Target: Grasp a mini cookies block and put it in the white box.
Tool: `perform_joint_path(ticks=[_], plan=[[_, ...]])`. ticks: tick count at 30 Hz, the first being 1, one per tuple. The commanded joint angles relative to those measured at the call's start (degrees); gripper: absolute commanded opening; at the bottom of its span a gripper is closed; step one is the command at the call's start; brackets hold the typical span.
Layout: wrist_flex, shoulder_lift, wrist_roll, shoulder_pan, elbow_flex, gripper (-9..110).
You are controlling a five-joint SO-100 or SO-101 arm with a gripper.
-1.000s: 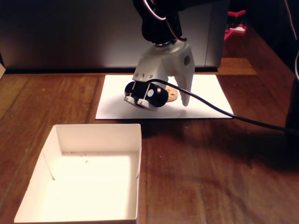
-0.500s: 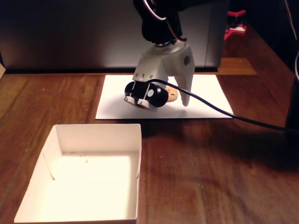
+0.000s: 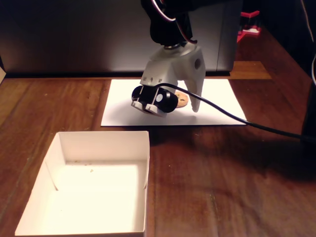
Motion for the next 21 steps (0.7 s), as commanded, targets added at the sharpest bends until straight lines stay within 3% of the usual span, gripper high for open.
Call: perform_joint_path(ticks=[1, 21], plan=[[-0.44, 5.89, -0.26, 0.97, -5.1, 51], [-2.02, 5.54, -2.2, 6.94, -5.19, 51]])
